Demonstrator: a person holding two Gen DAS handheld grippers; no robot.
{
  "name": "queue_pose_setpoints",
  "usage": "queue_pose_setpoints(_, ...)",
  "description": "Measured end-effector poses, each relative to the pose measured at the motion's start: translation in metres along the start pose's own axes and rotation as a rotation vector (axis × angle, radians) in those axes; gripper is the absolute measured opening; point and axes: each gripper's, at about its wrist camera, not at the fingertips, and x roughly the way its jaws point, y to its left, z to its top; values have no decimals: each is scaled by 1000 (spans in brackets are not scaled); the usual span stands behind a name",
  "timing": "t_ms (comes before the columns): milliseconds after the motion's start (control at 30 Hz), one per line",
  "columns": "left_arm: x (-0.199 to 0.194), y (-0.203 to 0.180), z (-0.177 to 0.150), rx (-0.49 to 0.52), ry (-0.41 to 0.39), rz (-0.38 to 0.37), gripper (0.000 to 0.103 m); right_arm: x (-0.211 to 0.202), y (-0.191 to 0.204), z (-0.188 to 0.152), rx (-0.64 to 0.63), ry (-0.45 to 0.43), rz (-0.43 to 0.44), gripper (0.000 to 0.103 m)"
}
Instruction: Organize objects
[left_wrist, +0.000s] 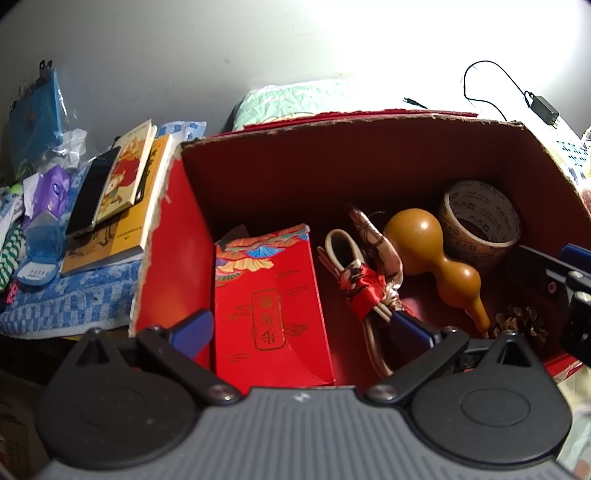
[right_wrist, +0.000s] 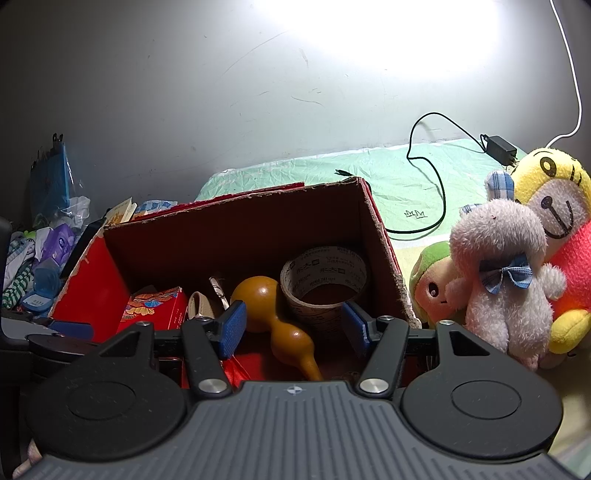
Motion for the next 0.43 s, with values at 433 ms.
queue_pose_setpoints(433, -1, -5, -1, 8, -12, -45, 99, 0, 0, 0, -6, -2, -1, 60)
